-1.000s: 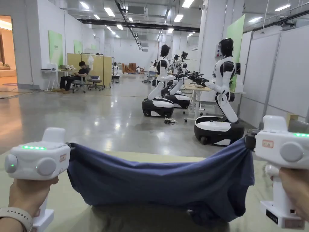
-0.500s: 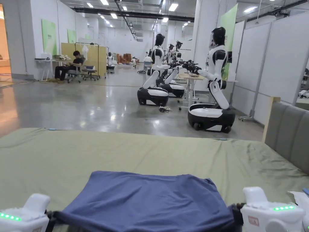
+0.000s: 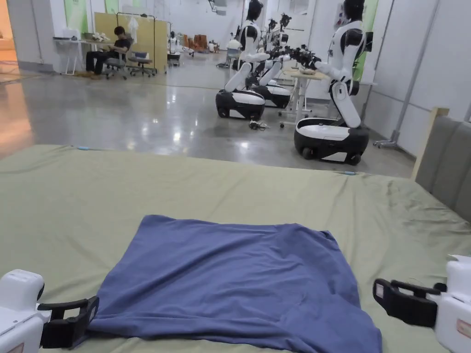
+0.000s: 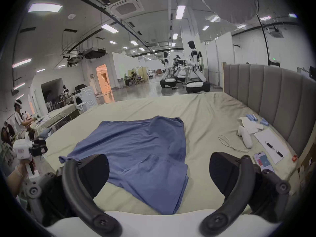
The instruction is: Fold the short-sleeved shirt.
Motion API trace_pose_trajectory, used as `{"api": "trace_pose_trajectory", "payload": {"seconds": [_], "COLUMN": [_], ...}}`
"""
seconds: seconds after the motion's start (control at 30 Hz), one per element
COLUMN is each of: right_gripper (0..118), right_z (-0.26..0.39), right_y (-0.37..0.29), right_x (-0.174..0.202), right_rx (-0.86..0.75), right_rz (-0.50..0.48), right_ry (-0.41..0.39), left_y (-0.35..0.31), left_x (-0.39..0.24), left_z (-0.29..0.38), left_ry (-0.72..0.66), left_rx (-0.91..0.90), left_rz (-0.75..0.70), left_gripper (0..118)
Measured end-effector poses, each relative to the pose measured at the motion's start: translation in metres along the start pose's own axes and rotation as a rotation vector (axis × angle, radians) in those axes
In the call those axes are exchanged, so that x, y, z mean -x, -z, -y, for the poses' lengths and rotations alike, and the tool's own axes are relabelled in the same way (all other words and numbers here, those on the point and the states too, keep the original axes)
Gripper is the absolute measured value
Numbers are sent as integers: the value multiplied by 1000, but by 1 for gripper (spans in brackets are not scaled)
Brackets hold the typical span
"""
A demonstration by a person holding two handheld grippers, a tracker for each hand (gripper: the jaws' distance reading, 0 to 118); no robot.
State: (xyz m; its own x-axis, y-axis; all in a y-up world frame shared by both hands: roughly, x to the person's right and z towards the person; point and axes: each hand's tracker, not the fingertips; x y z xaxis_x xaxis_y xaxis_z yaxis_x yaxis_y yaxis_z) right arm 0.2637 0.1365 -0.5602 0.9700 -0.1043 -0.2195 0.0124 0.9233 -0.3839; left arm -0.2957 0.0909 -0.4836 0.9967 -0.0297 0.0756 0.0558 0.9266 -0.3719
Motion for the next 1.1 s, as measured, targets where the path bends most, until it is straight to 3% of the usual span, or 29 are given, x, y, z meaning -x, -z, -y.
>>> {"api": "trace_pose_trajectory", "payload": {"seconds": [0.07,0.13,0.17,0.2,0.23,0.27,0.3,0.33,0.4,0.43,0.47,0.5,0.53,0.57,0.7,0.77,0.8,0.83,0.87,0.9,0.97,1.0,1.03,1.1], "right_gripper": [117,98,86,86,0,0,0,0,0,0,0,0,0,0,0,0,0,0,0,11,106,117,112,114], "right_z": [13,31,40,52,62,73,78,74,76,76,70,68,67,67,64,65,66,66,72,75,79,82,86,79], "right_y": [2,5,6,10,18,20,24,23,25,25,22,22,24,25,34,43,47,51,59,67,77,83,93,93], "right_x": [10,22,28,33,38,42,42,34,30,29,34,34,34,34,35,28,27,26,15,10,4,7,7,16], "right_rx": [24,65,75,79,105,93,100,153,140,137,134,139,148,159,216,262,272,290,311,334,384,424,501,499], "right_rz": [12,13,55,120,177,200,140,92,118,124,135,139,143,149,170,176,180,177,176,190,143,116,106,147], "right_ry": [-71,-142,-162,-199,-247,-253,-219,-126,-76,-88,-104,-103,-104,-110,-133,-134,-141,-147,-143,-146,-118,-110,-124,-197], "left_y": [-4,-3,20,34,42,46,55,63,74,80,83,87,92,95,109,118,122,123,124,126,123,120,116,117], "left_x": [-14,-24,14,33,33,34,47,56,66,63,68,75,82,70,69,70,72,62,59,53,39,30,24,38], "left_z": [1,9,12,18,25,27,35,39,45,47,49,50,51,51,57,60,60,55,53,57,41,34,31,34], "left_ry": [71,80,35,26,52,54,51,12,36,57,55,61,71,83,92,83,68,46,18,33,32,40,47,27], "left_rx": [27,74,123,151,166,147,223,269,269,271,264,261,286,321,343,367,391,407,403,392,416,407,397,401], "left_rz": [-62,-84,-44,-17,-68,-81,-47,-5,-61,-72,-68,-71,-50,-38,-50,-57,-54,-29,-13,-56,-12,-32,-38,-36], "left_gripper": [95,83,75,75,19,4,4,4,4,5,16,46,87,104,104,99,77,11,6,6,6,6,6,6]}}
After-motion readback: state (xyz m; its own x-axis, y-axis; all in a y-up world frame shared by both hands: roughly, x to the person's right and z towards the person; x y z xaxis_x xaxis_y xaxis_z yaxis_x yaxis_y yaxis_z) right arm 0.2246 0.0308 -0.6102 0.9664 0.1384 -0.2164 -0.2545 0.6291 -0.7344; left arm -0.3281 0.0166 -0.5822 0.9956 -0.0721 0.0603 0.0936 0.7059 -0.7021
